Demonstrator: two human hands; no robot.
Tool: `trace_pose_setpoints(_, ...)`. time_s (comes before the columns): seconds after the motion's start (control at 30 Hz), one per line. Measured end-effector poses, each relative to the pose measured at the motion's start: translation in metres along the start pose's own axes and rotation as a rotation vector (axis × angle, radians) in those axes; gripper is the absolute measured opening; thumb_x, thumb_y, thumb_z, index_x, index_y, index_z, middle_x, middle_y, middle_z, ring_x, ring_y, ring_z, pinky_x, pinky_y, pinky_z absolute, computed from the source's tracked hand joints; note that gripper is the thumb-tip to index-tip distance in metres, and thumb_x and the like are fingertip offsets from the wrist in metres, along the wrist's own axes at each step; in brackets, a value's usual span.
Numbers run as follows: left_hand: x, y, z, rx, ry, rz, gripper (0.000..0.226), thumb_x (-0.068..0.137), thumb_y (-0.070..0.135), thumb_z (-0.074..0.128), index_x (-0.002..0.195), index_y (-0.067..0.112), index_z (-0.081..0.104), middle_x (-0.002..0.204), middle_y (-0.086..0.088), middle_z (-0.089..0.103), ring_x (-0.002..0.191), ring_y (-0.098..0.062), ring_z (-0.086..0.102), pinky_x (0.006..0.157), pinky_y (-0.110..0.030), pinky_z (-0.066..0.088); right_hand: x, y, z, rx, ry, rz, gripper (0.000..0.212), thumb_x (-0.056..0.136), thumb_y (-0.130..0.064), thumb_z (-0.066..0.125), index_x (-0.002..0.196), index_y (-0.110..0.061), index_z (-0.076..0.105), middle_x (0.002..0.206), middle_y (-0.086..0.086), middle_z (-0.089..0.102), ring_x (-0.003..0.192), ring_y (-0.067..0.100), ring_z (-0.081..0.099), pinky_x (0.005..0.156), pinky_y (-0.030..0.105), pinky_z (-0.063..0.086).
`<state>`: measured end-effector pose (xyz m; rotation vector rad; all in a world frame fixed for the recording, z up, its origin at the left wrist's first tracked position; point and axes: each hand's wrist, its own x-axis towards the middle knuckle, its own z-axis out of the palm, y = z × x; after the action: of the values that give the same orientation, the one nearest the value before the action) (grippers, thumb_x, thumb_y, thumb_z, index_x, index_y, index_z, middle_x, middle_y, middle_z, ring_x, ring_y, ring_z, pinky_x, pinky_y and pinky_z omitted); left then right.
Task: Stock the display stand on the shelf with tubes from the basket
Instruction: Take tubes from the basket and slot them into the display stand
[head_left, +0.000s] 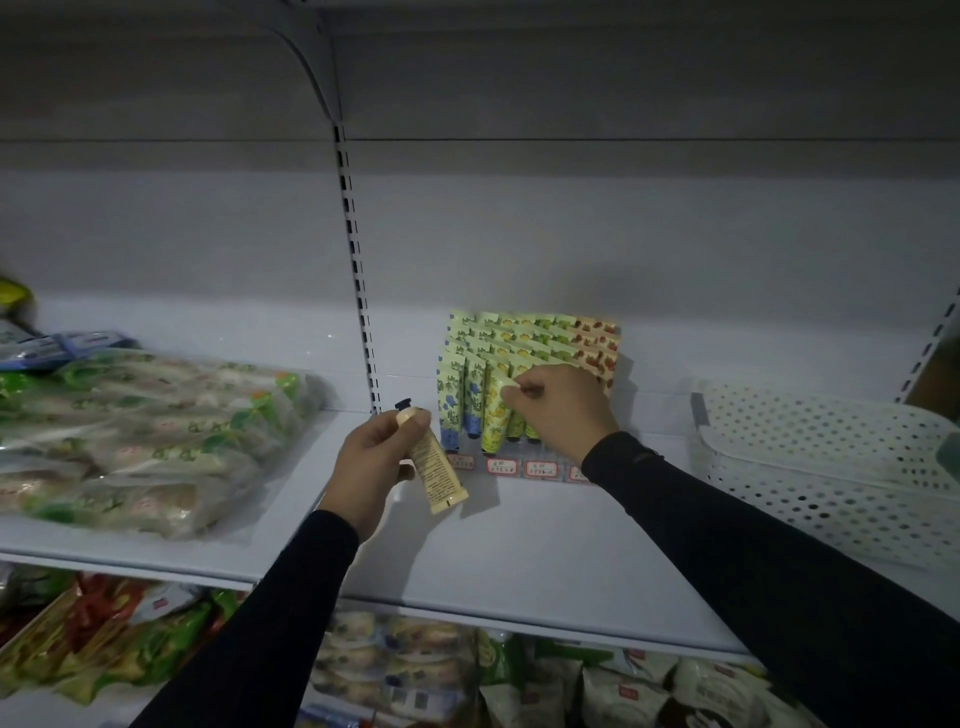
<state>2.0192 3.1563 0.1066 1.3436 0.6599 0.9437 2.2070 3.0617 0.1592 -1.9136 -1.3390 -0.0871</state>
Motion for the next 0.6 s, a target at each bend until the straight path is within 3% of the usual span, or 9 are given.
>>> trace_pose_setpoints(0.1,0.000,0.002,0.001,-0.028,-0.005,0.002,0.010,0.094,0.020,0.064,0.093,0.012,0.070,0.075,0.001,0.066,0.070,-0.015,0.062,0.074,-0.035,0.049,0.000,0.000,0.000,0.044,0.017,-0.014,0.039,0.092,-0.029,0.060,0.070,0.003,0.064,0.068,0.020,0.062,0.061,0.028,0.054,0.062,0.031,0.044)
trace_pose_setpoints(0.17,0.001,0.003,0.001,-0.052,-0.014,-0.001,0.009,0.094,0.016,0.063,0.094,0.010,0.069,0.081,-0.006,0.068,0.073,-0.018,0.065,0.074,-0.035,0.053,0.000,-0.001,-0.003,0.082,0.053,-0.036,0.039,0.093,-0.029,0.059,0.066,-0.001,0.064,0.062,0.010,0.062,0.058,0.022,0.054,0.065,0.031,0.048)
trace_pose_setpoints(0.3,0.001,0.006,0.003,-0.156,-0.037,-0.004,0.014,0.097,0.011,0.058,0.105,0.005,0.068,0.089,-0.011,0.069,0.076,-0.019,0.068,0.071,-0.031,0.057,-0.001,-0.006,-0.012,0.188,0.115,-0.031,0.024,0.094,-0.027,0.059,0.081,-0.014,0.075,0.075,-0.006,0.070,0.070,0.009,0.063,0.063,0.018,0.045)
trace_pose_setpoints(0.5,-0.001,0.015,0.012,-0.266,-0.105,-0.054,0.015,0.099,0.007,0.053,0.105,0.004,0.066,0.081,-0.005,0.072,0.076,-0.020,0.070,0.076,-0.033,0.059,0.000,-0.004,-0.011,0.224,0.127,-0.031,0.029,0.094,-0.029,0.059,0.080,-0.010,0.076,0.079,0.002,0.073,0.076,0.018,0.067,0.074,0.027,0.054)
trace_pose_setpoints(0.6,-0.003,0.012,0.011,-0.218,-0.080,-0.061,0.013,0.098,0.006,0.054,0.100,0.005,0.067,0.079,-0.005,0.071,0.076,-0.022,0.070,0.076,-0.035,0.058,0.003,-0.001,-0.010,0.165,0.145,-0.048,0.034,0.094,-0.027,0.059,0.071,-0.006,0.072,0.068,0.007,0.069,0.067,0.023,0.064,0.072,0.031,0.054)
